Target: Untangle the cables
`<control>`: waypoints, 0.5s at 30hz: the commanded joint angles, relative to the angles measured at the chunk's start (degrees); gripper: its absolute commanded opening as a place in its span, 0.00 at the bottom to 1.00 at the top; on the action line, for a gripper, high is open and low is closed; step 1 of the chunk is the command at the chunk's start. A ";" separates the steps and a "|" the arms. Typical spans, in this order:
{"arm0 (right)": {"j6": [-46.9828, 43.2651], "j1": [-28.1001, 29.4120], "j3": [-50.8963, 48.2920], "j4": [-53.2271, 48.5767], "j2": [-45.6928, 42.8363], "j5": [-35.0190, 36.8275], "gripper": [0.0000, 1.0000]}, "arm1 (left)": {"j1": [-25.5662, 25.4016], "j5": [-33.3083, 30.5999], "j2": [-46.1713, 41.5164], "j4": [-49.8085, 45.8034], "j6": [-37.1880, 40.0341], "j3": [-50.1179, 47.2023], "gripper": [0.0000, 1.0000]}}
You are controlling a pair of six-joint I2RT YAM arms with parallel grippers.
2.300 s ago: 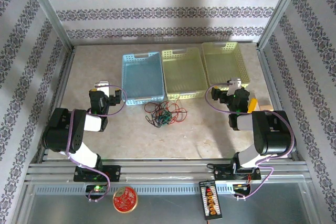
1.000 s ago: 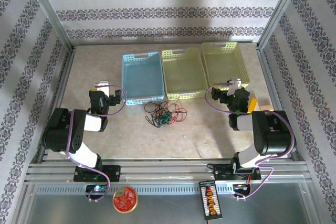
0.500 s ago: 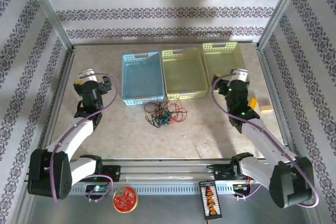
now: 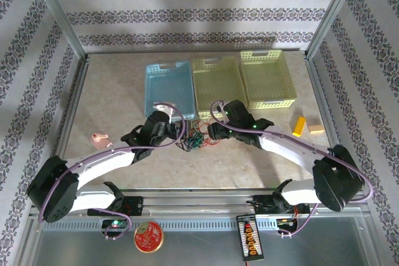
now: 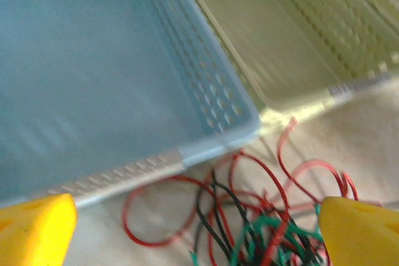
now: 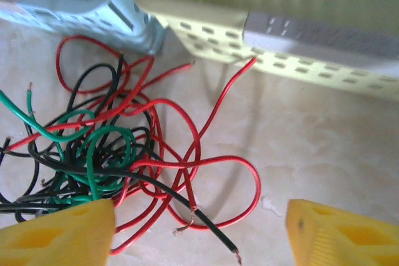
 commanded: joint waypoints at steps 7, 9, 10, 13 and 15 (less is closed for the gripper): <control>0.41 -2.02 8.47 -2.67 10.66 -3.02 0.54 | -7.63 -0.72 6.22 -7.98 5.26 5.69 0.99; -0.15 -2.00 9.74 -2.91 12.86 -3.11 0.52 | -7.82 -0.69 7.55 -7.83 5.22 6.00 0.99; -0.36 -2.04 10.33 -2.96 13.96 -3.12 0.50 | -7.83 -0.95 8.41 -7.67 5.06 6.01 1.00; -0.39 -2.13 11.72 -3.06 16.58 -2.40 0.46 | -7.83 -1.83 10.66 -6.65 4.32 5.80 0.99; -0.35 -2.12 12.35 -2.95 17.92 -2.64 0.44 | -7.83 -1.59 11.91 -5.48 4.02 5.30 0.99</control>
